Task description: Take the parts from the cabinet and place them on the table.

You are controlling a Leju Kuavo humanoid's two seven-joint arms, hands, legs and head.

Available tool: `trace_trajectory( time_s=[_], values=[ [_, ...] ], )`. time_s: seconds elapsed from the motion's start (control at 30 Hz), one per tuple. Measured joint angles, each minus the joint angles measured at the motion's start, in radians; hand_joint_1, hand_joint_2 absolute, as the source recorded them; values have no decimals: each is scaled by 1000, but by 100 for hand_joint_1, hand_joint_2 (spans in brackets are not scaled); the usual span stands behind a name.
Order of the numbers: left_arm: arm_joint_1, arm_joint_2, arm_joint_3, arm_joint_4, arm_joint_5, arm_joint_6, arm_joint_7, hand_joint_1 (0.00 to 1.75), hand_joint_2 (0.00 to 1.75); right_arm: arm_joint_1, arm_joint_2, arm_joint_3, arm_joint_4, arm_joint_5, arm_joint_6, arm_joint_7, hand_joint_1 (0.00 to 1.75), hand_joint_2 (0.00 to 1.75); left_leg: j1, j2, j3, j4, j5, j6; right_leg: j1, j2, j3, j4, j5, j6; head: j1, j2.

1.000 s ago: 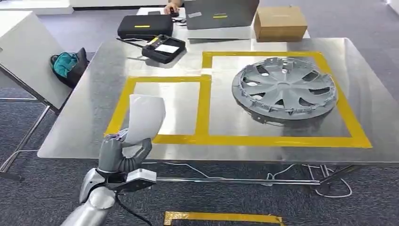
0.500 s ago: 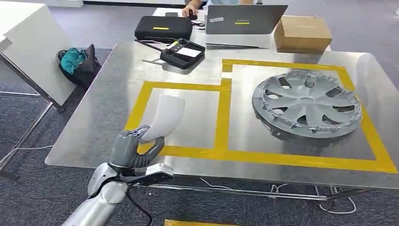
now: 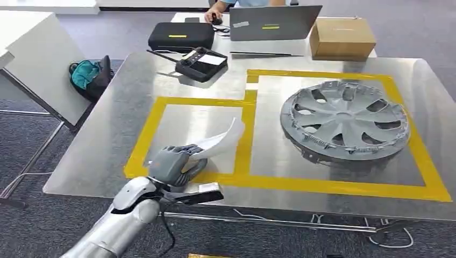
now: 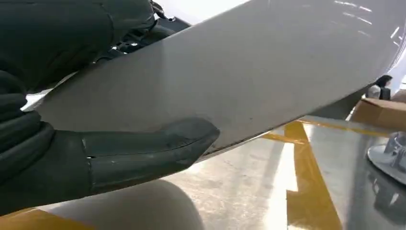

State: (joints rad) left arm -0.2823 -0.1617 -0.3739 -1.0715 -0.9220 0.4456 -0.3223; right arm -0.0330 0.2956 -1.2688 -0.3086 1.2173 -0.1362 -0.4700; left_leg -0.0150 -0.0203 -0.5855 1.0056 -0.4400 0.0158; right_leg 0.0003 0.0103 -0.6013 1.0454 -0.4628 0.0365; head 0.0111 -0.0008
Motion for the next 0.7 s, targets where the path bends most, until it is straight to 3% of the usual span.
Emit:
trace_trajectory(
  time_s=[0.07, 0.2, 0.23, 0.37, 0.4, 0.57, 0.7],
  values=[
    [-11, 0, -7, 19, -3, 0, 5, 175, 175, -1, -1, 0, 0, 0, -1, 0, 0, 175, 1, 0, 0, -1, 1, -11, 0, 0, 0, 0, 0, -2, 0, 0],
    [-22, 0, -14, 46, -32, 2, 19, 175, 175, -1, -2, 0, 2, 3, 0, 0, 0, 175, 0, 0, -1, -1, 1, -15, 0, 0, 0, 0, 2, -5, 0, 0],
    [-27, 0, -17, 52, -52, 2, 30, 0, 175, -1, -3, 1, 3, 6, 0, 0, 0, 0, 0, 0, -1, -1, 1, -15, 0, -1, 0, 0, 2, -5, 0, 0],
    [-66, -2, -40, 101, -169, -6, 113, 0, 175, -4, -5, 5, 8, 21, 0, 4, 0, 0, -2, 0, -1, -1, 3, -15, -3, -1, 1, -3, 6, -4, 1, 0],
    [-77, -5, -45, 114, -187, -6, 136, 0, 0, -4, -5, 6, 10, 21, 0, 6, 0, 0, -2, 0, -1, -1, 4, -14, -3, -1, 1, -3, 7, -4, 0, 0],
    [-109, -28, -58, 167, -275, 58, 232, 0, 0, -6, -6, 14, 14, 24, -1, 17, 0, 0, -2, 0, -2, -1, 5, -13, -3, -1, 2, -7, 10, -1, 0, 0],
    [-113, -40, -59, 177, -314, 106, 253, 0, 0, -7, -6, 14, 16, 25, -1, 19, 0, 0, -2, 0, -2, -1, 5, -13, -3, -1, 3, -8, 11, 0, 0, 0]
  ],
)
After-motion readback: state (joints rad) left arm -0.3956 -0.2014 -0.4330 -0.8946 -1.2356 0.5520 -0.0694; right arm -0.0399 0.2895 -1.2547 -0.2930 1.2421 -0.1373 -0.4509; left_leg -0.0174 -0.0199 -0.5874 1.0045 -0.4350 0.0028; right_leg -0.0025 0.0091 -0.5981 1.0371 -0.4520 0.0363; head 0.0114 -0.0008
